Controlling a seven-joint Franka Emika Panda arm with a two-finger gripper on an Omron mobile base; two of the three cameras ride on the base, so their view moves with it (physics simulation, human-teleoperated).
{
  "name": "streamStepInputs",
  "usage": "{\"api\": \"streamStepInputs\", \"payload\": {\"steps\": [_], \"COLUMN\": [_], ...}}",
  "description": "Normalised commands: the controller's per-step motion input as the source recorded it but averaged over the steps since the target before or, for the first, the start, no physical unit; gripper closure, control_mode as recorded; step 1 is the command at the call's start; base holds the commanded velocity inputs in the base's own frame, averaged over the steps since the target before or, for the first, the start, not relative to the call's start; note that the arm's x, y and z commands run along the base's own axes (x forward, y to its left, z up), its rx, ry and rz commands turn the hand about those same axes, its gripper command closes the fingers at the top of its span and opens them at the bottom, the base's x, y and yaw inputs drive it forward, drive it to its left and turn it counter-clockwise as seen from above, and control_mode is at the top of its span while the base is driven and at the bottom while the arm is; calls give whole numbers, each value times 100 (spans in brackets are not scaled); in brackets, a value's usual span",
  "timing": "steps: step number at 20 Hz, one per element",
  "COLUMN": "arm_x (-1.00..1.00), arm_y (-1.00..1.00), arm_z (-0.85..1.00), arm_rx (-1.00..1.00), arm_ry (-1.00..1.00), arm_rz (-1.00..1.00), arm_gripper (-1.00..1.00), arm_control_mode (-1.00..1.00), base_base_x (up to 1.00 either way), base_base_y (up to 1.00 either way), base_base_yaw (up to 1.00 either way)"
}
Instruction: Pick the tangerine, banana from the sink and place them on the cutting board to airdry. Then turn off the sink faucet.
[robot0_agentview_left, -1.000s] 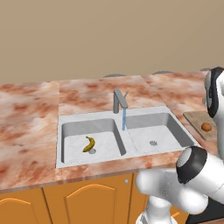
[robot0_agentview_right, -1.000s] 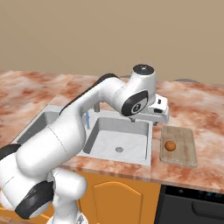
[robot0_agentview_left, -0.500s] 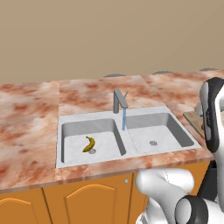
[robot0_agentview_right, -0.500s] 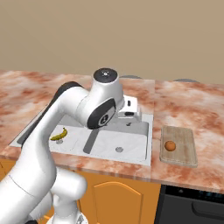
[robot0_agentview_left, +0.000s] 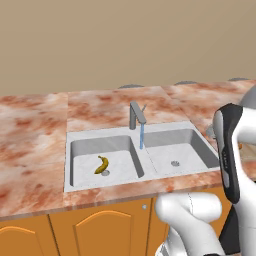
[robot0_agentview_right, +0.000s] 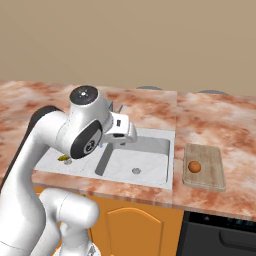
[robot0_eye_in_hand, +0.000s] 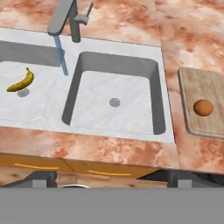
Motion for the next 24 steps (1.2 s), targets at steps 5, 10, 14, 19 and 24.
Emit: {"api": "streamStepInputs", "payload": {"steps": [5,10,14,19,24], "arm_x": [-5,-1,-24,-17,-2], "arm_y": [18,14,64,77,92], "arm_z": [34,9,0,-2,-20], "arm_rx": [11,17,1,0,-3], "arm_ry": [0,9,-6,-18,-18], "arm_rz": [-8,-13,-14,-13,-9], "arm_gripper": [-100,-100,-100,-100,-100], "arm_control_mode": [-100,-100,-100,-100,-100], "base_base_x": [0,0,0,0,0], "base_base_y": [0,0,0,0,0], "base_base_yaw": [0,0,0,0,0]}}
